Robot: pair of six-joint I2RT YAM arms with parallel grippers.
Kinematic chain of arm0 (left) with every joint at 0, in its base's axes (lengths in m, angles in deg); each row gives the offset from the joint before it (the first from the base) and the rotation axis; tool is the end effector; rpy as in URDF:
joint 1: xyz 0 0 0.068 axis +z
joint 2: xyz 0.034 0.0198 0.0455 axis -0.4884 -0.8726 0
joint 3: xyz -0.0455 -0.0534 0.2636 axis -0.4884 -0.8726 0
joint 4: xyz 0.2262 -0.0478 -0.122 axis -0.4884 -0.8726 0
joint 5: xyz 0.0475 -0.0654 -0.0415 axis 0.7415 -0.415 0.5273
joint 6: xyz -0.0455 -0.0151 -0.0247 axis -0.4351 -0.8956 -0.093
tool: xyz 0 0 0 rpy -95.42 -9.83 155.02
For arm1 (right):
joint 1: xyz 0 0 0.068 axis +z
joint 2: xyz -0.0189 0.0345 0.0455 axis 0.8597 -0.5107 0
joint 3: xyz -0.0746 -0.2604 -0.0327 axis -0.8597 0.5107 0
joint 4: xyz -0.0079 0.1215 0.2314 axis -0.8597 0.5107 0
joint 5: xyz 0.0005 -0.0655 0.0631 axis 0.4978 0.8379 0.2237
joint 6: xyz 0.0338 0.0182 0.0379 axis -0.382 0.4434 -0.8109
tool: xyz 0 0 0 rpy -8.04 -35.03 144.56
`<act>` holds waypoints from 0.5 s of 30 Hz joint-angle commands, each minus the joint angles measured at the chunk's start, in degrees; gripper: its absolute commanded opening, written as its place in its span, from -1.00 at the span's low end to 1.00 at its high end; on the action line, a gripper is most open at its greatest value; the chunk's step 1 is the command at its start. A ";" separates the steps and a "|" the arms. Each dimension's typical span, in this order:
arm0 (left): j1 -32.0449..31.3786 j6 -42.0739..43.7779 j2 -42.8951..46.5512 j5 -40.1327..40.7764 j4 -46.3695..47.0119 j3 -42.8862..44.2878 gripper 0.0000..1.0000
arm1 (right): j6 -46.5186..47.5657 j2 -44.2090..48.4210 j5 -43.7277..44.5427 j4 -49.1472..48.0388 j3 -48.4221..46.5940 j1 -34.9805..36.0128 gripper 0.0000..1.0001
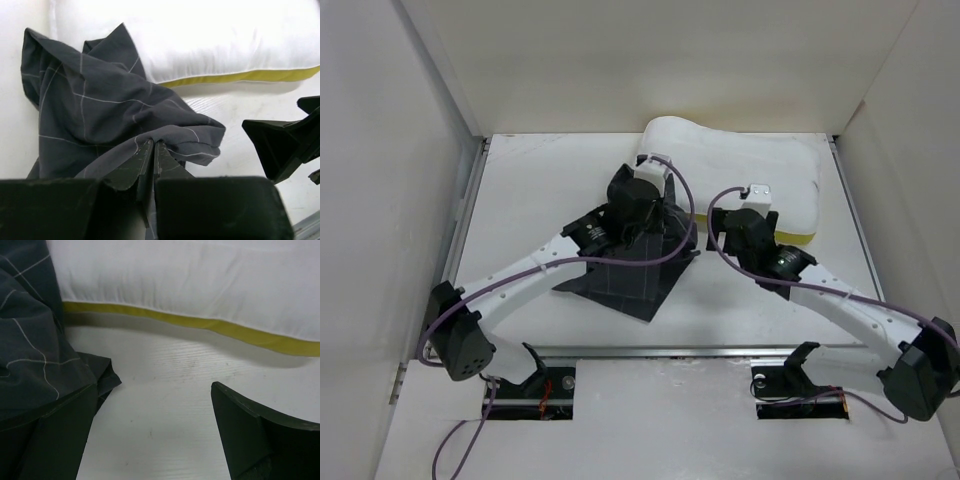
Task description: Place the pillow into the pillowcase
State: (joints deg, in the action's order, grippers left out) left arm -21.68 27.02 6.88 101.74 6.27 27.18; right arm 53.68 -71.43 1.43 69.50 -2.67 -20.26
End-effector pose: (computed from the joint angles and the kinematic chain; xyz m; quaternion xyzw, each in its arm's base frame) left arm 0.2158 -0.2482 0.3631 0.1595 0.7876 -0.2093 0.5572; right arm 0.2007 0.1363 0.2820 0.0350 0.8575 0.0053 0.5133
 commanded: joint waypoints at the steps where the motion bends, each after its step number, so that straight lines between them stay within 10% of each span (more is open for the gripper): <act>1: 1.69 0.51 -0.26 1.92 -2.13 3.17 -1.00 | 1.12 -2.38 -1.91 -7.31 0.17 0.09 1.00; 15: 8.20 -0.64 5.10 -2.29 -2.21 0.81 -1.00 | 23.63 -17.76 -37.59 -28.23 -3.85 -0.44 0.95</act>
State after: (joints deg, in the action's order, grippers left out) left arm -14.08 26.52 7.60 100.25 2.64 27.40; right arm 71.80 -84.33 -27.51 49.06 -1.67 -20.59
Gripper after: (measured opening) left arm 0.007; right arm 0.986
